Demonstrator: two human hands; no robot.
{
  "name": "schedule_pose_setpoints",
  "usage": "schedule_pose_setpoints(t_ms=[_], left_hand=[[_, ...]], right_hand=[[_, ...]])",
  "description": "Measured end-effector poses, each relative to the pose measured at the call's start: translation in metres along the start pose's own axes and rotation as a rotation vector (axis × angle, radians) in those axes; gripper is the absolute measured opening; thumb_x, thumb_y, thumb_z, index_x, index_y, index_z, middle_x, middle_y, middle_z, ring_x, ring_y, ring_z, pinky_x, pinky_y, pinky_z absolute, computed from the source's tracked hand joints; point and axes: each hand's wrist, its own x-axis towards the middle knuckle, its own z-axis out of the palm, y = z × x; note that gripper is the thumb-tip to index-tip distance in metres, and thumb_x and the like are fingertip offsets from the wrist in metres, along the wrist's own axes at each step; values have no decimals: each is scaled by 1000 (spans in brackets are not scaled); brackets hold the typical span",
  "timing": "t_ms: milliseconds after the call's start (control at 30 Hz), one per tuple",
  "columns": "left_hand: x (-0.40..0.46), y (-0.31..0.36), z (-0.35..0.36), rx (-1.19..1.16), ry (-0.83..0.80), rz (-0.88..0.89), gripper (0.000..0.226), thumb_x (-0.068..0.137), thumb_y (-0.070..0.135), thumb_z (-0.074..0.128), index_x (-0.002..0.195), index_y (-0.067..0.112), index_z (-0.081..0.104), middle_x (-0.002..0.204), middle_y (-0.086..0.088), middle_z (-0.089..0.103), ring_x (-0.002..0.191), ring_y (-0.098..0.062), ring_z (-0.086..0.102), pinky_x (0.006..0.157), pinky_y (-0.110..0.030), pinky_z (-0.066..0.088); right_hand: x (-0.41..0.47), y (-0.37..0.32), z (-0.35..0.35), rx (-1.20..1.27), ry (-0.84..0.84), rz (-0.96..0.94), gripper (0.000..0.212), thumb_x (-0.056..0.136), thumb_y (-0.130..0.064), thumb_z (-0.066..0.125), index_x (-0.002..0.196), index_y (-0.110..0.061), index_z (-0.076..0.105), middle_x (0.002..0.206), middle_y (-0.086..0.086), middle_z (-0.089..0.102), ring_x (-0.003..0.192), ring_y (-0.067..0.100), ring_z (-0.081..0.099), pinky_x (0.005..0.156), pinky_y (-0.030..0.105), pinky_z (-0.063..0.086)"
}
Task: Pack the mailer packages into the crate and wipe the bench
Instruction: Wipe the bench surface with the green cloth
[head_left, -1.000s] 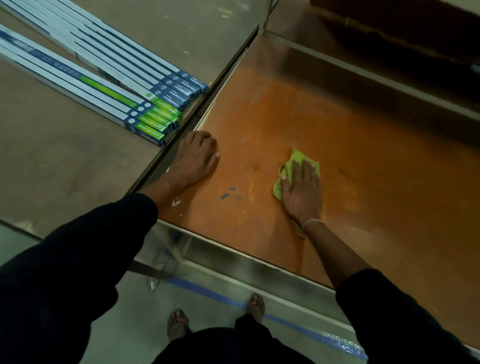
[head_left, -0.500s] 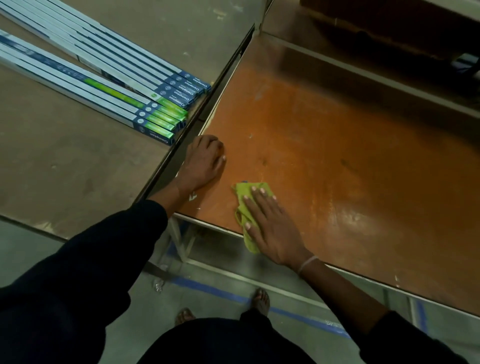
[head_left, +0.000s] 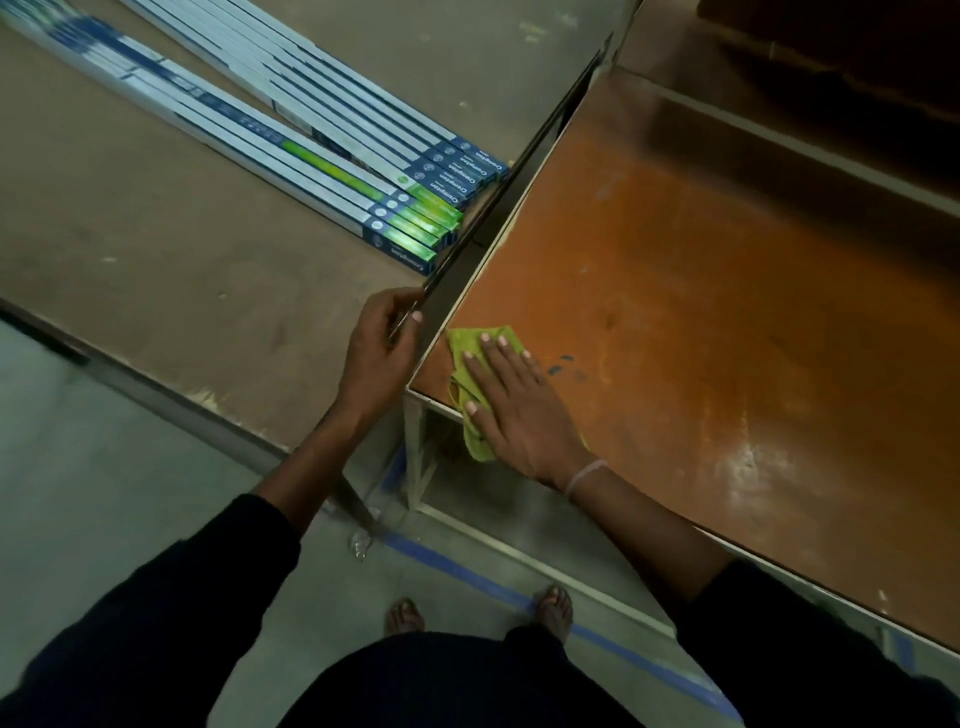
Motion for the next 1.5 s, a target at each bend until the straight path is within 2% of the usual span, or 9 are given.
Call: schedule_pose_setpoints(t_ms=[200,467,667,867,967,1200,1333,1400,1500], left_hand=[[4,17,-34,87,123,23,30,104,17,51,132,15,59,130,-4,61,123,-10,58,108,-32,48],[14,20,-21,144,70,51,31,101,16,52,131,13,60,127,-5,59,121,-16,58,108,-37,48],[22,27,21,218,-60,142,29,101,17,53,128,10,62,123,-6,60,117,-21,57,101,-48,49],[17,33,39,224,132,120,22,100,5,53,120,9,61,117,-5,58,113,-22,52,96,-47,48],[21,31,39,250,143,140,23,100,3,53,120,9,61,117,-4,58,112,-22,52,95,-48,48],[34,29,58,369,89,129,26,99,11,53,123,11,61,121,-5,58,115,-23,51,100,-38,42],[48,30,79,405,14,171,27,99,14,53,125,13,60,124,-3,57,117,-23,51,102,-27,35],[58,29,90,424,-16,179,28,99,17,54,126,13,60,126,-4,56,118,-23,50,103,-28,34],[71,30,110,451,-86,167,31,99,20,56,130,14,58,128,-6,53,120,-24,46,102,-28,33]], right_hand=[[69,-62,3,2,-10,-40,61,106,-49,17,158,-19,27,165,10,23,156,25,7,125,48,9],[18,13,-5,38,-19,-82,61,107,-52,16,161,-27,4,169,1,-2,156,18,-8,127,45,4],[64,83,-13,42,34,329,62,105,-54,17,160,-24,17,169,5,10,156,23,3,126,46,7],[79,64,-12,-7,-34,-317,61,107,-46,26,161,-22,12,169,5,7,156,22,1,126,46,6],[109,79,-14,-19,-62,-448,60,107,-47,28,161,-24,13,169,2,6,156,20,-1,127,42,3],[192,157,-30,44,-7,172,67,102,-59,11,160,-27,15,169,3,7,156,24,3,126,48,8],[158,152,-24,7,-45,-145,64,103,-57,12,161,-28,12,169,2,5,156,20,0,126,46,5],[135,180,-22,-18,-35,-169,61,105,-55,15,160,-29,13,169,1,7,156,20,3,126,44,6],[113,237,-25,-1,58,323,67,102,-56,14,159,-24,22,167,7,17,155,26,12,125,47,14]])
